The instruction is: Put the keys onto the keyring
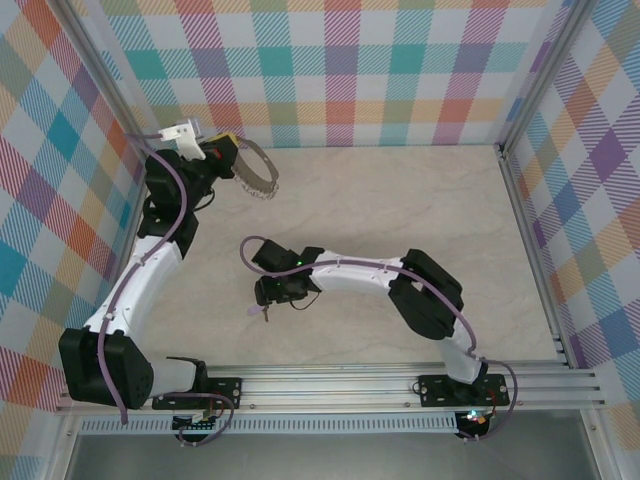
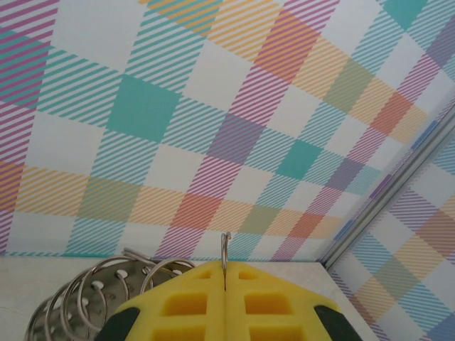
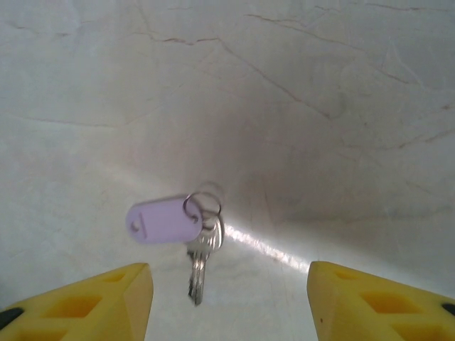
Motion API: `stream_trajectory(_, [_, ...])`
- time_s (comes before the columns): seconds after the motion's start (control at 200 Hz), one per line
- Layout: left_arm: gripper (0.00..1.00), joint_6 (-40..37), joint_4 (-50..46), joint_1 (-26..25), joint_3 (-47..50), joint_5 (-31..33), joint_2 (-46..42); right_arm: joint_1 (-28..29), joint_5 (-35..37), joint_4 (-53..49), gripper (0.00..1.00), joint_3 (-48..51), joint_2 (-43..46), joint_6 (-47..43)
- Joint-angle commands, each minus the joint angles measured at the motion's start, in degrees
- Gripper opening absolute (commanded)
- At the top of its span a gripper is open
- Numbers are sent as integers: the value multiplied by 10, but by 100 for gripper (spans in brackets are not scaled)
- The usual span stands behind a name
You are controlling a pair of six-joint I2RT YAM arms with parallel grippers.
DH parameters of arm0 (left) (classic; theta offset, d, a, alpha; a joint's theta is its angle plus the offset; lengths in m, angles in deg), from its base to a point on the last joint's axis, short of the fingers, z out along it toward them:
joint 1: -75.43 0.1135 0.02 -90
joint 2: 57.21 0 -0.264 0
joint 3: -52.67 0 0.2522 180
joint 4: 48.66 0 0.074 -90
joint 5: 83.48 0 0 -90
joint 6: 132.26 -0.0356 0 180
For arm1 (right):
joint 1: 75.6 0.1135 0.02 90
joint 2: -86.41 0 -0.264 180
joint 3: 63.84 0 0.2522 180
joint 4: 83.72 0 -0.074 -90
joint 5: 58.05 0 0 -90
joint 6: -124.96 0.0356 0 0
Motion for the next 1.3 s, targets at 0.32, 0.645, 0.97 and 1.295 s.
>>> stream_trajectory(0.32, [0,35,54,44,-1,-29,-18,22,16,-87,58,-117,-87,-23])
stream_trajectory(0.645, [0,42,60,55,4,-37,-26,29,18,-102,52,-149,-120,-32])
stream_trajectory(0.97, [0,50,69,56,15,-41,-32,32,24,-111,42,-159,-137,-34])
stream_trajectory(1.295, [0,53,72,56,16,-46,-33,32,32,-111,28,-157,-136,-35])
